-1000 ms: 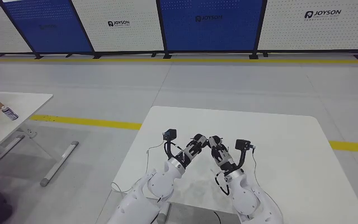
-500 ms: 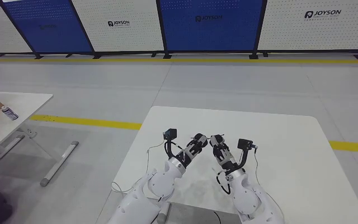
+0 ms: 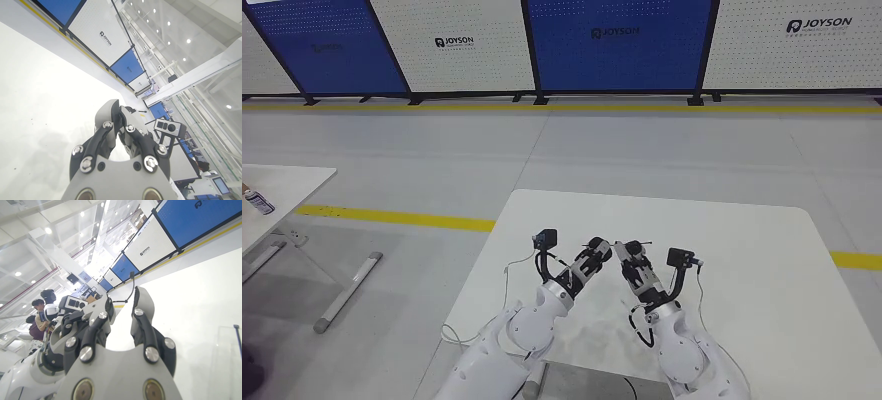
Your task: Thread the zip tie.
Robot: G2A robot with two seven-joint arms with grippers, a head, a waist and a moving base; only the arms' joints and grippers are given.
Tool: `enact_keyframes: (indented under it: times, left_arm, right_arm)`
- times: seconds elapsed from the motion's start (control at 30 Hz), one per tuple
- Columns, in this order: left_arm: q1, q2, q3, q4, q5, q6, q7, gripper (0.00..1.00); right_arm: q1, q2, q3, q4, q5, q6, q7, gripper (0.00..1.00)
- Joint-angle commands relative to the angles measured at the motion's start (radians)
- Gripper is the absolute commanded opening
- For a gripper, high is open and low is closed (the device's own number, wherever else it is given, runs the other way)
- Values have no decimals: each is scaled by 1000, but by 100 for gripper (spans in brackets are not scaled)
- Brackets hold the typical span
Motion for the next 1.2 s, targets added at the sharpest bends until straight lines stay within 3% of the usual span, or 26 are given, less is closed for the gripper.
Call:
enact_keyframes:
  times: [0.0,0.23,0.27,0.4,0.47,0.53,0.8,1.07,1.17]
  left_arm:
    - [0,0,0,0,0,0,1,0]
    - [4,-2,-6,-3,-38,0,2,0]
    - [3,-2,-9,-5,-46,0,3,0]
    - [9,-3,-21,-16,-105,-7,-8,0]
    - [12,-3,-31,-21,-138,-9,-19,0]
    - [19,-2,-38,-25,-160,-14,-30,0]
    - [27,0,-56,-34,-180,-17,-34,0]
    - [27,-1,-56,-34,-182,-16,-33,0]
    - [32,-2,-57,-44,-205,-11,-19,0]
  right_arm:
    - [0,0,0,0,-1,-1,0,38]
    - [-6,1,6,-1,-3,-5,-6,49]
    - [-8,2,8,-2,-3,-6,-7,58]
    - [-20,5,21,-7,-6,-4,-20,75]
    - [-27,6,29,-10,-10,-3,-29,92]
    - [-38,9,41,-15,-18,5,-43,100]
    - [-77,16,83,-53,-12,21,-77,100]
    - [-78,17,87,-54,-18,28,-81,100]
    - [-77,15,83,-57,-153,153,-184,100]
